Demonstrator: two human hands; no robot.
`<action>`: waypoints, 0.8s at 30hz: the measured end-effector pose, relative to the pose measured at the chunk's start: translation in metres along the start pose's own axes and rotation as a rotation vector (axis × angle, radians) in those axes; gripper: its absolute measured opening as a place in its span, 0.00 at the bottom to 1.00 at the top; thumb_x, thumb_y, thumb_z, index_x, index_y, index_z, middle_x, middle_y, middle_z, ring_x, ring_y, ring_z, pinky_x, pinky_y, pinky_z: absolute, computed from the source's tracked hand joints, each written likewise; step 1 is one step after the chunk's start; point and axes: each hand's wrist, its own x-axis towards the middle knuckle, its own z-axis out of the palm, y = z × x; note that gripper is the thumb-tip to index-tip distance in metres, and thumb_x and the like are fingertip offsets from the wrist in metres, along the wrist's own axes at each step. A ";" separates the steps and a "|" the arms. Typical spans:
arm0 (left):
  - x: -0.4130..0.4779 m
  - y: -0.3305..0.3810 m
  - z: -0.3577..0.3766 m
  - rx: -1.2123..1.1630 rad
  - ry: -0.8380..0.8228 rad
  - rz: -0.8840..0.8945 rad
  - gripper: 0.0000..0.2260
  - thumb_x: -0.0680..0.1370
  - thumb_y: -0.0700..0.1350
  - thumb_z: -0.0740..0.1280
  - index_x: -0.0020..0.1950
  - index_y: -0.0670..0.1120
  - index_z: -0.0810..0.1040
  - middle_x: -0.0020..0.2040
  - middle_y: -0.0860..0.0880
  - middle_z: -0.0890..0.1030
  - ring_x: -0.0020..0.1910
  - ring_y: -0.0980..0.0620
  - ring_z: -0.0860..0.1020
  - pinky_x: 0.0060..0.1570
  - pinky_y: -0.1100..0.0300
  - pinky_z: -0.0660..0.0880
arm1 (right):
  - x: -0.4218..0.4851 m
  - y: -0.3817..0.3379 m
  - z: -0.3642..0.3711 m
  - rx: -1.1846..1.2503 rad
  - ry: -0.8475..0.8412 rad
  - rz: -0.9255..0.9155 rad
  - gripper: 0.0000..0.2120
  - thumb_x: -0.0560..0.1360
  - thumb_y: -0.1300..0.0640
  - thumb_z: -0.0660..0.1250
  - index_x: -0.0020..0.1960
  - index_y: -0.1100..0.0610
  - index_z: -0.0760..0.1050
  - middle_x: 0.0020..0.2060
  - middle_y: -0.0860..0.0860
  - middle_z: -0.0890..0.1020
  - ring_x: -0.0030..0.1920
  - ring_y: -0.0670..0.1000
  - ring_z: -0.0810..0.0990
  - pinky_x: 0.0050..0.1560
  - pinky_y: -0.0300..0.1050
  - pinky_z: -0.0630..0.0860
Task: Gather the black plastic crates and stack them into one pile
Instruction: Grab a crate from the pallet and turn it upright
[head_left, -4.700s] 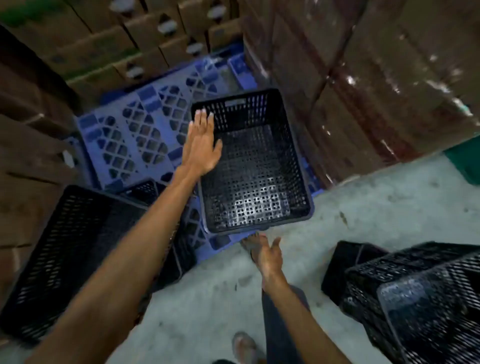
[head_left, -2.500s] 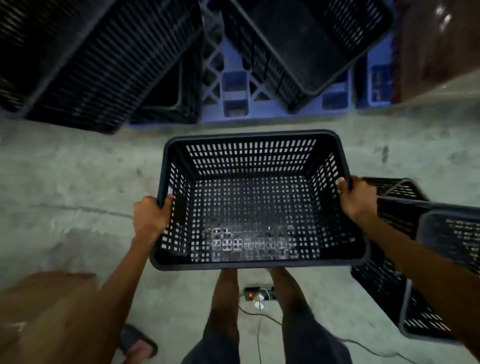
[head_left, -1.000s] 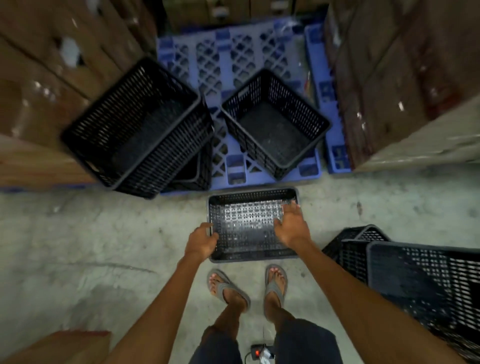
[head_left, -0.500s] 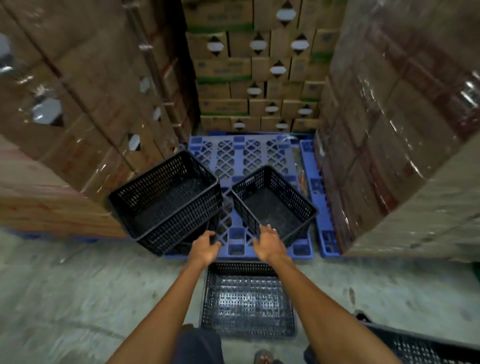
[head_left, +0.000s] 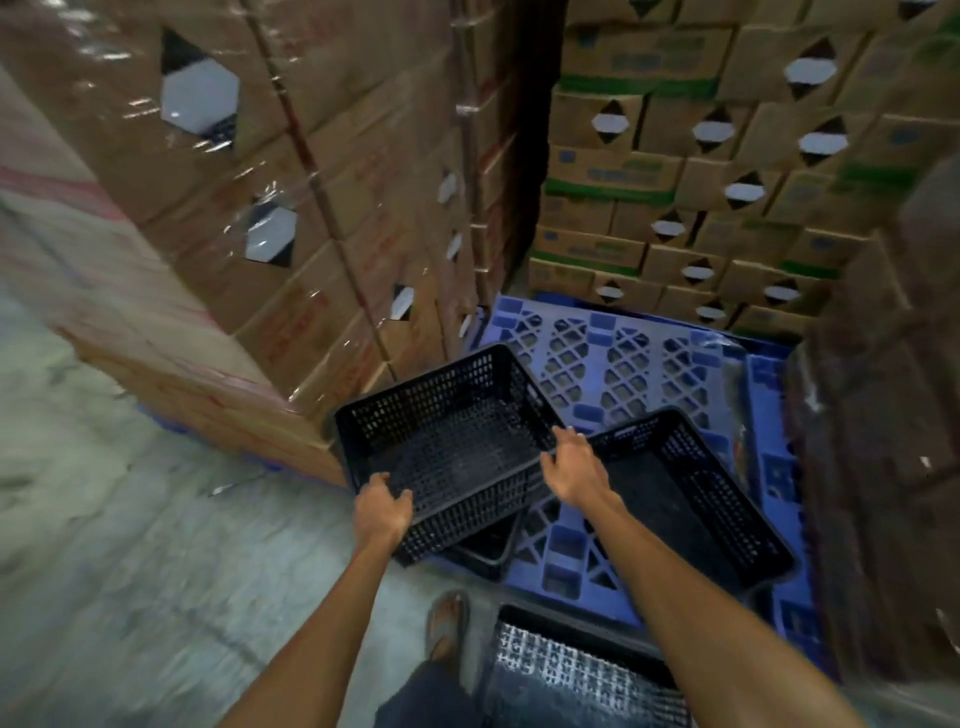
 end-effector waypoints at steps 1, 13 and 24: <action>0.011 -0.004 -0.001 -0.014 0.005 -0.031 0.23 0.79 0.47 0.66 0.72 0.40 0.68 0.66 0.38 0.76 0.64 0.38 0.76 0.62 0.48 0.74 | 0.013 -0.002 0.001 -0.019 -0.011 0.004 0.28 0.82 0.50 0.58 0.78 0.59 0.57 0.77 0.58 0.60 0.75 0.60 0.63 0.70 0.56 0.68; 0.190 -0.074 0.045 -0.191 0.049 -0.467 0.35 0.77 0.49 0.69 0.79 0.43 0.56 0.70 0.36 0.72 0.67 0.36 0.74 0.68 0.46 0.70 | 0.268 0.007 0.060 -0.183 0.015 0.095 0.33 0.82 0.51 0.59 0.78 0.68 0.50 0.77 0.65 0.55 0.78 0.63 0.53 0.77 0.54 0.55; 0.263 -0.123 0.080 -0.354 0.081 -0.599 0.17 0.77 0.48 0.68 0.64 0.43 0.80 0.57 0.40 0.83 0.56 0.39 0.81 0.59 0.44 0.78 | 0.330 0.061 0.097 -0.076 0.103 0.184 0.13 0.82 0.54 0.58 0.61 0.61 0.69 0.48 0.66 0.78 0.45 0.65 0.77 0.38 0.54 0.69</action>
